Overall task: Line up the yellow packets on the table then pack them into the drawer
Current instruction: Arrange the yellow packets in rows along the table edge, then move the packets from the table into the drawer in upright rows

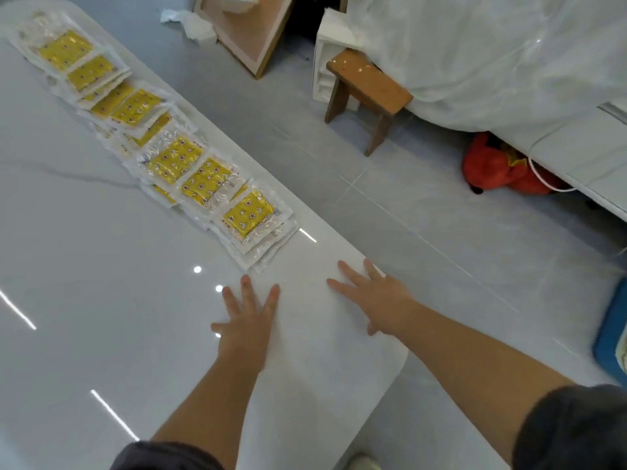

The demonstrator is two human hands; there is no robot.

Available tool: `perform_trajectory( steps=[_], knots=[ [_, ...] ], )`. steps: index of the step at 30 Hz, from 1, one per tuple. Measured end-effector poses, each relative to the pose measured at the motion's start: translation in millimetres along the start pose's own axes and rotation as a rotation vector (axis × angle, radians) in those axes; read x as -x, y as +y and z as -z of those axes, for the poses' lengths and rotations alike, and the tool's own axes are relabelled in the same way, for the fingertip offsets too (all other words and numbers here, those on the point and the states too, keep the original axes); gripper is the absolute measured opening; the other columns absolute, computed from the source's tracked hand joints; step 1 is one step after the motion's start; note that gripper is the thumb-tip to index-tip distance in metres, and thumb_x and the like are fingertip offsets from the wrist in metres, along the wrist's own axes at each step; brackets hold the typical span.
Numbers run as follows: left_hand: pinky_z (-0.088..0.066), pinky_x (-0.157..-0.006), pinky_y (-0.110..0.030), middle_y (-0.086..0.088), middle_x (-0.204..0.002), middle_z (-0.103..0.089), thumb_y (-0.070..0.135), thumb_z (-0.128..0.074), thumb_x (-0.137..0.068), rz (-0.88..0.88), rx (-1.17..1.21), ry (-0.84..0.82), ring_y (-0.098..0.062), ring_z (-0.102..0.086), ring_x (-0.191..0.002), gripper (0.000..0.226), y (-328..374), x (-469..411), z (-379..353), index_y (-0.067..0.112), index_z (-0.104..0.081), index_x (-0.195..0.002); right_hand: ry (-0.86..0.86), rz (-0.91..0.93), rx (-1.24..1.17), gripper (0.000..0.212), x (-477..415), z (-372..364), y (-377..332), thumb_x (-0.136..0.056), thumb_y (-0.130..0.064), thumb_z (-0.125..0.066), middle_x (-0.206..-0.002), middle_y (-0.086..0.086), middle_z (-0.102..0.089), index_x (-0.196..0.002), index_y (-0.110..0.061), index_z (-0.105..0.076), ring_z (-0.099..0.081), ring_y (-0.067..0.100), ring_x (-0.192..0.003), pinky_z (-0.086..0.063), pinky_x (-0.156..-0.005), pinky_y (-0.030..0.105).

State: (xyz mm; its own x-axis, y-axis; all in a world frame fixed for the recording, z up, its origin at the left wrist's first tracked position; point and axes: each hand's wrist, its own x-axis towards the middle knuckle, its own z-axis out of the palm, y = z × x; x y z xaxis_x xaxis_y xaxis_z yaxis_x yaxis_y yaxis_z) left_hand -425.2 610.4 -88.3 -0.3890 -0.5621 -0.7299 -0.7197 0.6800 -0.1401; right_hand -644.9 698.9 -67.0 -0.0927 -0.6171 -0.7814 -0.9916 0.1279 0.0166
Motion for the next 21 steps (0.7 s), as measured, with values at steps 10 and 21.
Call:
perform_trajectory(
  steps=[10, 21],
  knots=[
    [-0.04, -0.104, -0.056, -0.023, -0.149, 0.035, 0.04, -0.081, -0.073, -0.077, 0.076, -0.281, -0.054, 0.011, -0.14, 0.129, -9.9, -4.8, 44.7, 0.036, 0.024, -0.148, -0.289, 0.267, 0.106, 0.086, -22.4, 66.5, 38.5, -0.092, -0.035, -0.062, -0.161, -0.01, 0.014, -0.155, -0.027, -0.003, -0.016, 0.023, -0.146, -0.019, -0.113, 0.033],
    [-0.05, -0.081, -0.031, 0.0, -0.113, -0.059, 0.033, -0.06, -0.091, -0.057, 0.101, -0.147, -0.021, -0.061, -0.107, 0.032, -7.0, -56.5, 186.1, 0.016, -0.057, -0.117, -0.168, 0.194, -0.401, 0.05, -76.8, 141.2, 87.0, -0.092, -0.031, -0.061, -0.14, 0.002, -0.052, -0.138, -0.017, -0.05, -0.047, 0.018, -0.129, -0.036, -0.104, 0.026]
  ],
)
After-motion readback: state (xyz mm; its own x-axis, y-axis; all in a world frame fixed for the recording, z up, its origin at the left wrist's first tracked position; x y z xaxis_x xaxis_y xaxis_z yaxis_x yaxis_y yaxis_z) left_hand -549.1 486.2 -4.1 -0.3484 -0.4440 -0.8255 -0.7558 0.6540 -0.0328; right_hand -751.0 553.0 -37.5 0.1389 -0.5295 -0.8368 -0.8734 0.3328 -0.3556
